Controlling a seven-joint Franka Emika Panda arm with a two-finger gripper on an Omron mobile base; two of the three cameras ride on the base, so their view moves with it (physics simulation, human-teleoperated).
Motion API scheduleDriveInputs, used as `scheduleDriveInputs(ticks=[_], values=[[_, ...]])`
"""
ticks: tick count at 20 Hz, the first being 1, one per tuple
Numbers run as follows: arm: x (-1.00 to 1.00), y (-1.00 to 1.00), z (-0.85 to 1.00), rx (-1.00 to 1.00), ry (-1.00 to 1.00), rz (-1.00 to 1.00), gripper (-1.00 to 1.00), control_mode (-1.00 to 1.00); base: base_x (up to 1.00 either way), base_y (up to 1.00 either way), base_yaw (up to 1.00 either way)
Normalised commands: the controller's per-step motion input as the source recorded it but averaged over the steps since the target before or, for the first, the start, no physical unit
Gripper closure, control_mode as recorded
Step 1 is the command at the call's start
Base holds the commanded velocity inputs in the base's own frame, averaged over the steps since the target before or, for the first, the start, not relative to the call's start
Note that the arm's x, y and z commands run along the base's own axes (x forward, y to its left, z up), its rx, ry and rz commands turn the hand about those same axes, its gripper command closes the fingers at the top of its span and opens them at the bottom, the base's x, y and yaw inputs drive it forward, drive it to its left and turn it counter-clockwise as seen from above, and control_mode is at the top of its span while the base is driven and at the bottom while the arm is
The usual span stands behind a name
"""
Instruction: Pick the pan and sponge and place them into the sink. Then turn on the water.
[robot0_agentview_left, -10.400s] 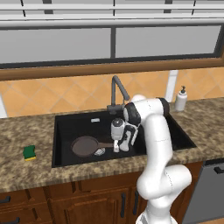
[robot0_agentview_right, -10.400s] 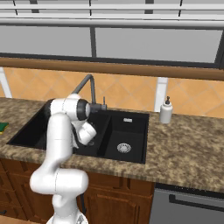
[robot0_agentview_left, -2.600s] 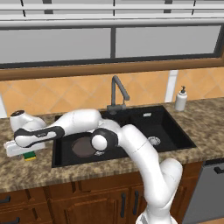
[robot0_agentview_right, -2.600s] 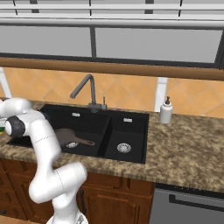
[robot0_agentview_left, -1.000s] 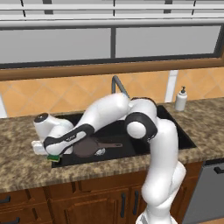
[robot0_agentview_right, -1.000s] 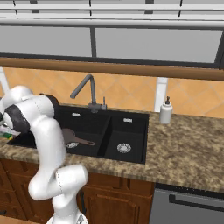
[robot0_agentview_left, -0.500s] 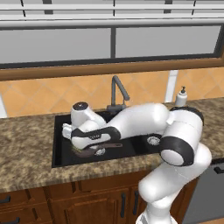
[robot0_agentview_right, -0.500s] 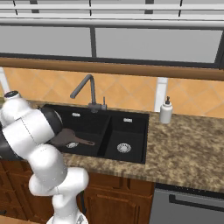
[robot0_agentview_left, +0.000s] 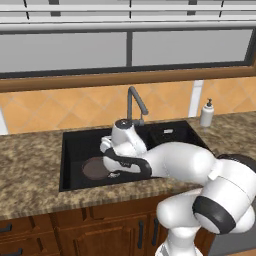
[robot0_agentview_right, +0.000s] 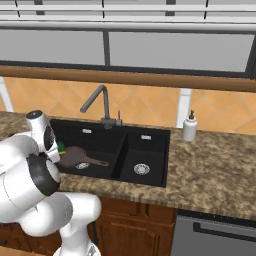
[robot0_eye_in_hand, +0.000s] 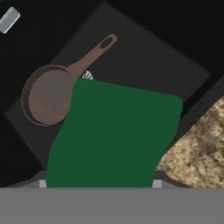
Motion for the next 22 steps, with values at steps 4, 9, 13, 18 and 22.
scheduleDriveInputs(ticks=[4, 9, 13, 18, 22], values=[[0.37, 0.0, -0.11, -0.04, 0.14, 0.0, 1.0, -1.0, 0.0, 0.0, 0.0], [0.58, 0.15, -0.21, -0.11, 0.23, 0.0, 1.0, -1.0, 0.0, 0.0, 0.0], [0.59, 0.3, -0.1, -0.14, 0.16, 0.0, 1.0, -1.0, 0.0, 0.0, 0.0], [0.47, 0.45, -0.11, -0.16, 0.06, 0.0, 1.0, -1.0, 0.0, 0.0, 0.0], [0.33, 0.28, -0.31, -0.12, 0.0, 0.0, 1.0, -1.0, 0.0, 0.0, 0.0]])
